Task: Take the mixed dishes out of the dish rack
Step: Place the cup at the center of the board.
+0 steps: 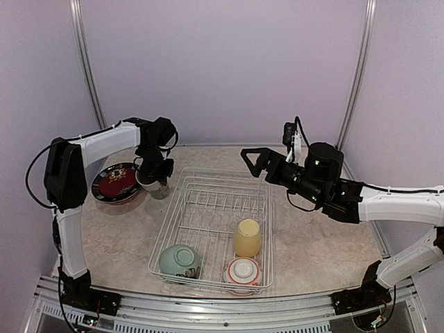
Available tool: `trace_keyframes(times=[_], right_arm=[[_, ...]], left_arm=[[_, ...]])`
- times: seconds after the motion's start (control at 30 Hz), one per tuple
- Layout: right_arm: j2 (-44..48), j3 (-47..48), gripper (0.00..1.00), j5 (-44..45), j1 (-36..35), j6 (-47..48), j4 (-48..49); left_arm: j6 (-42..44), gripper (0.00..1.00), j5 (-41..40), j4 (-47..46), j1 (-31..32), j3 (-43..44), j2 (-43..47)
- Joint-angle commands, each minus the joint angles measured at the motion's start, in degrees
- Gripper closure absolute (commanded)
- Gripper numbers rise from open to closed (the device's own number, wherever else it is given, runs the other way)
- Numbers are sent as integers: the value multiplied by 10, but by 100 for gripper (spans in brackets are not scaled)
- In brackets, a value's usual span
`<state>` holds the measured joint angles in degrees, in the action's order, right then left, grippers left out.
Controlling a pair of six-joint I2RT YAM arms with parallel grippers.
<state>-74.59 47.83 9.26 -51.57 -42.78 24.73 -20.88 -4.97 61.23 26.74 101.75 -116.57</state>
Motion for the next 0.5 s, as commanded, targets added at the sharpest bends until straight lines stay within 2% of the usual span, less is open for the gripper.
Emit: trace_keyframes(times=[0.0,0.2,0.47], right_arm=[[0,3,0,1,4,3,-4],[2,3,0,4,3,3,-12],[3,5,0,3,4,9,-18]], left_arm=[[2,90,-13,1,-3,34,-7],[2,87,-8,3,-4,35,-13],[2,76,-1,8,-4,39,-14]])
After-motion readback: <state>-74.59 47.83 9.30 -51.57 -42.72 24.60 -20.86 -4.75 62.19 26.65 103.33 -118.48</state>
